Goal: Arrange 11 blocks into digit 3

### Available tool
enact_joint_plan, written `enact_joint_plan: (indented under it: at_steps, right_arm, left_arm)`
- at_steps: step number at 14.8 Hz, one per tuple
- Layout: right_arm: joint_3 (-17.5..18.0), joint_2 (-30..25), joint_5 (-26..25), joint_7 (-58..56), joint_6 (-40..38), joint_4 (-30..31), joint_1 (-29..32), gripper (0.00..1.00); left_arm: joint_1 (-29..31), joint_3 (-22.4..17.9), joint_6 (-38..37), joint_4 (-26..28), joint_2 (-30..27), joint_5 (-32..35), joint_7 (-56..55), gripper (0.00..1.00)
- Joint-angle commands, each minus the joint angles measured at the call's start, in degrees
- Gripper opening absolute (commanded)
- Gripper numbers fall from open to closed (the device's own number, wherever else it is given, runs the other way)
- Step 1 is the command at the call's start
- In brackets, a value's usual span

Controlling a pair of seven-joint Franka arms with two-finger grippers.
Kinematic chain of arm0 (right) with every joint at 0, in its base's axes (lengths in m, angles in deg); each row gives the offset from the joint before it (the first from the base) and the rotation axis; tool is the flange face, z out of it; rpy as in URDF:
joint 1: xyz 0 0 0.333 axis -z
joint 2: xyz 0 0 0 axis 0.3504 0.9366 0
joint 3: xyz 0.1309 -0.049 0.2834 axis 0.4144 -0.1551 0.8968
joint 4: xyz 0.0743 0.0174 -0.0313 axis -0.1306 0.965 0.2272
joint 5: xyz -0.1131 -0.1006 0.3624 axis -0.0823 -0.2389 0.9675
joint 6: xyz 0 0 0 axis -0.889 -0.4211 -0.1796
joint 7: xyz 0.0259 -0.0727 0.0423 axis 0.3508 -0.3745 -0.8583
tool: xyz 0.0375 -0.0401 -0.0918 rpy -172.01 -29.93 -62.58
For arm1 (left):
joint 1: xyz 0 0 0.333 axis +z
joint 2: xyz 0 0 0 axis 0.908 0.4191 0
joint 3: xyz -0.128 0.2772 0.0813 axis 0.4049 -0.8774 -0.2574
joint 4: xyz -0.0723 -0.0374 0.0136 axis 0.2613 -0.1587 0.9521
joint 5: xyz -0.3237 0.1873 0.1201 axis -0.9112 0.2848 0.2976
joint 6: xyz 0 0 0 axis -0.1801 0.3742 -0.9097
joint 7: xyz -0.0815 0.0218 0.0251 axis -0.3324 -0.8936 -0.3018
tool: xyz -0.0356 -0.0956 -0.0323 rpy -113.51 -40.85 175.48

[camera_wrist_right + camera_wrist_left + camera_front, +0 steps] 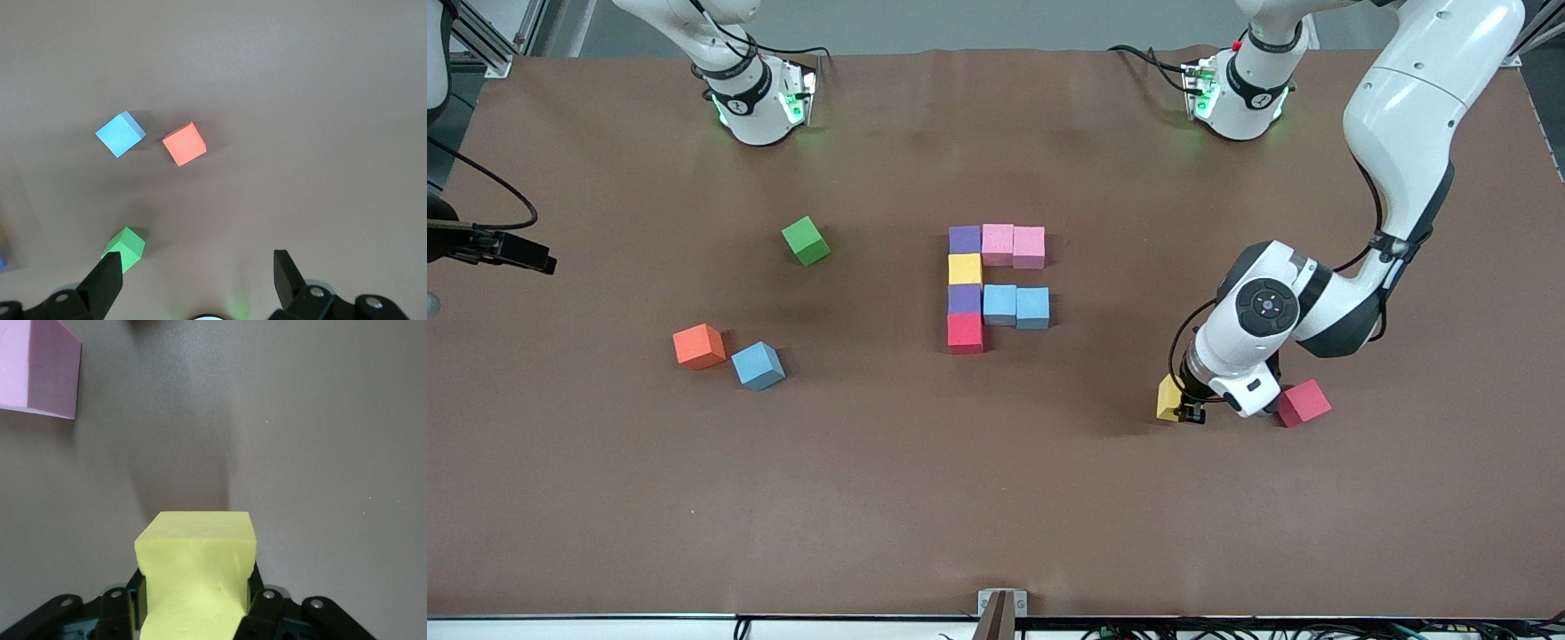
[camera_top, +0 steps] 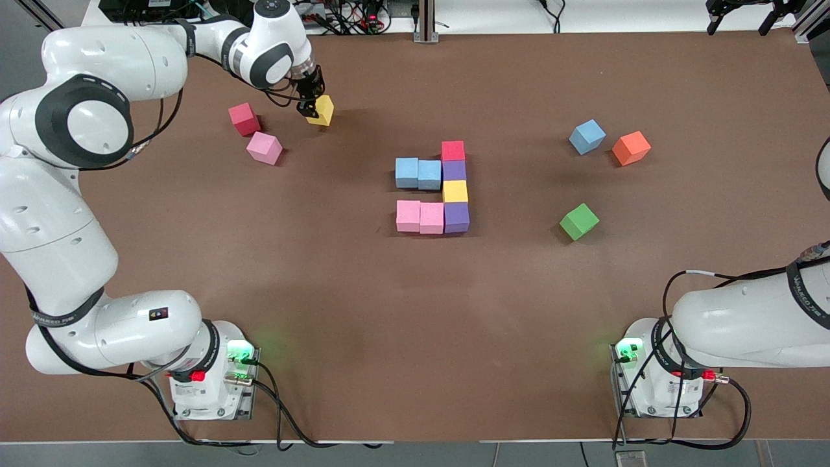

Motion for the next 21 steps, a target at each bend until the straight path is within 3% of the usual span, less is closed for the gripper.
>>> enact_joint_plan:
  at_steps: [1,7,15,21]
  right_arm:
    - [0.83,-0.13,0.16,-0.9,-0.13,-0.06,0.05,1.0]
    - [1.19,-0.04,0.16,-1.08,-4.95,-8.4,-1.01,1.0]
    - [1.27,-0.57,0.86,-1.96,-10.06,-8.68,-2.85,1.0]
    - [1.36,-0.57,1.22,-2.66,-13.83,-12.19,-4.52,1.0]
  left_arm:
    - [0.02,0.24,-0.88,-0.83,0.23,-0.9,0.02,0.41]
    - [0.02,0.24,-0.96,-0.83,0.05,-0.9,-0.06,0.41]
    - [-0.24,0.24,-0.96,-0.83,0.05,-0.98,-0.15,0.41]
    - [-0.24,0.24,-0.96,-0.83,0.14,-0.9,-0.06,0.41]
